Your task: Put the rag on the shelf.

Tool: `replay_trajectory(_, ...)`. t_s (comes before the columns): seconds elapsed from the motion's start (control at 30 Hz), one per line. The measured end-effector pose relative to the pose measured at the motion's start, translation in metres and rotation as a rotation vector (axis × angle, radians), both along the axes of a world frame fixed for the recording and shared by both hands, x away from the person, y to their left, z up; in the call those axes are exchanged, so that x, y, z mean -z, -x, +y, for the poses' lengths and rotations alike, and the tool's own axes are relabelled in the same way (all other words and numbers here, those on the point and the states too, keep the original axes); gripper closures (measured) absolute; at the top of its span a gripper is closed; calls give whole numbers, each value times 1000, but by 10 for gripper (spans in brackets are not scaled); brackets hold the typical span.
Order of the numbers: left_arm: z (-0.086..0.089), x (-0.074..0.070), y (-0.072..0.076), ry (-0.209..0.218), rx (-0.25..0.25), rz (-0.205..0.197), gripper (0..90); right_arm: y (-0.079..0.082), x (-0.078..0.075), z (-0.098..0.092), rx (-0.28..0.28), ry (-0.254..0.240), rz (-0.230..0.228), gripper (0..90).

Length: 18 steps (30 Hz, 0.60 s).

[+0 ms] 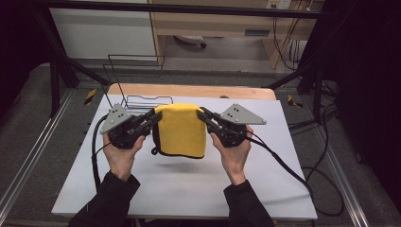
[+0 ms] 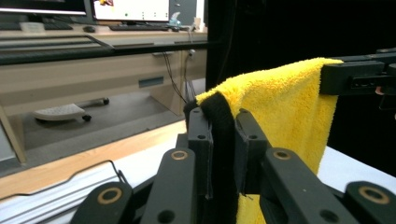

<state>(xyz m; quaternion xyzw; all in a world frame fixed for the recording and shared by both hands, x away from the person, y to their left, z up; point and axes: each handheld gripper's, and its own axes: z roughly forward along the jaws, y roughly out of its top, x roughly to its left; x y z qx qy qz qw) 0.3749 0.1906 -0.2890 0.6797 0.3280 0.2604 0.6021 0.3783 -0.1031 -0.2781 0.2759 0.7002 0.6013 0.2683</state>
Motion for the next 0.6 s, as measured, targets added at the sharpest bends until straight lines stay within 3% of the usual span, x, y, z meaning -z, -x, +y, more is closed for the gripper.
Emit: replay_trajectory(0.6,30,-23,-11,53,-67,-56,791,-18,-23,34,-5,-31,-62,836)
